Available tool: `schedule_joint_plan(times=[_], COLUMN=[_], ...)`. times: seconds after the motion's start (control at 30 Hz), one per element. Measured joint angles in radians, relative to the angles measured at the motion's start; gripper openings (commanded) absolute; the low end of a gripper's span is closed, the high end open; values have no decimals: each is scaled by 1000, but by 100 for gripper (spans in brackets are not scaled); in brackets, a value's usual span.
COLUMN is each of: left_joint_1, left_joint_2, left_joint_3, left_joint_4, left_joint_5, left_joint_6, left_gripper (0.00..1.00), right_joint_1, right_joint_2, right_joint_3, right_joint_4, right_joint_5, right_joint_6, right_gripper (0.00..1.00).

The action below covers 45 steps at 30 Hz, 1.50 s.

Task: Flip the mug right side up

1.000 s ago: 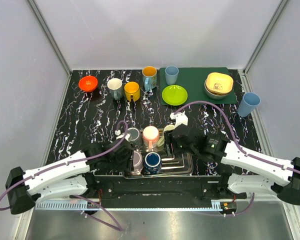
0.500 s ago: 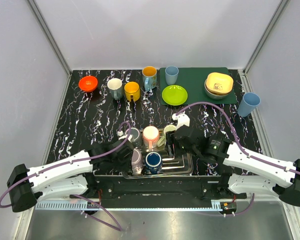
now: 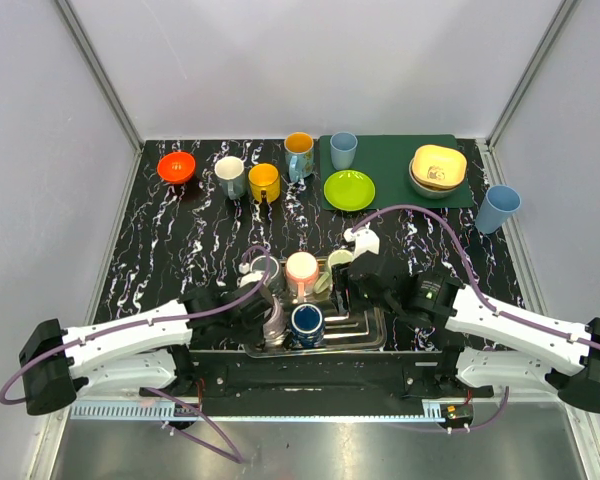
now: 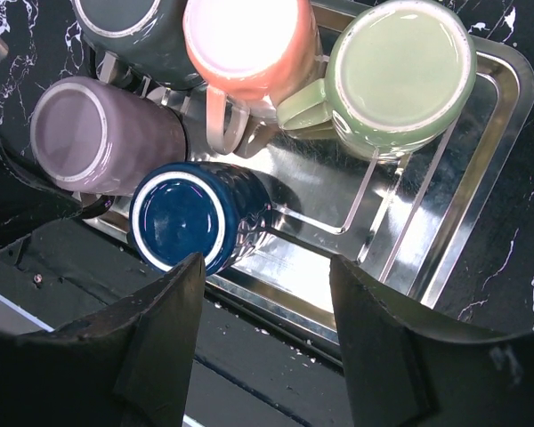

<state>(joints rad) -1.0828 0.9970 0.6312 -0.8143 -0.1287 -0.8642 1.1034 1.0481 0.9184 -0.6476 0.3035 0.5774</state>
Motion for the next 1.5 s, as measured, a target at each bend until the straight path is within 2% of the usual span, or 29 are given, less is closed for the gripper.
schedule_joint_plan(times=[0.23,0.33,0.5,0.63,0.77,0.83,0.93,1.03,1.13,1.27,1.4,1.5], left_joint_1=[-50,-102,-208,-234,-243,-243,-228,-151,15,213,293,315], left_joint_2=[-11,-29,-80,-120,-176,-234,-336,-380,-336,-234,-161,-129], left_joint_3=[42,121,339,456,479,459,377,288,226,133,64,44], left_joint_4=[-80,-194,-343,-369,-340,-265,-58,183,421,747,963,1121], left_joint_5=[-45,-84,-171,-222,-279,-317,-372,-359,-211,24,185,292], left_joint_6=[-35,-62,-114,-131,-123,-95,-18,60,77,3,-86,-150], left_gripper=[0,0,0,0,0,0,0,0,0,0,0,0], right_joint_1=[0,0,0,0,1,1,1,1,0,0,-27,-110], right_joint_2=[0,1,1,-8,-86,-164,-286,-354,-323,-241,-201,-198], right_joint_3=[-2,4,58,113,118,107,72,65,70,70,70,69], right_joint_4=[0,-1,-5,-2,34,84,162,220,272,330,353,384], right_joint_5=[-2,-9,-18,-32,-62,-61,-58,-63,-106,-193,-265,-357], right_joint_6=[-1,-4,-16,-27,-31,-26,-7,10,21,26,27,46], right_gripper=[63,63,63,63,66,70,75,79,80,82,82,83])
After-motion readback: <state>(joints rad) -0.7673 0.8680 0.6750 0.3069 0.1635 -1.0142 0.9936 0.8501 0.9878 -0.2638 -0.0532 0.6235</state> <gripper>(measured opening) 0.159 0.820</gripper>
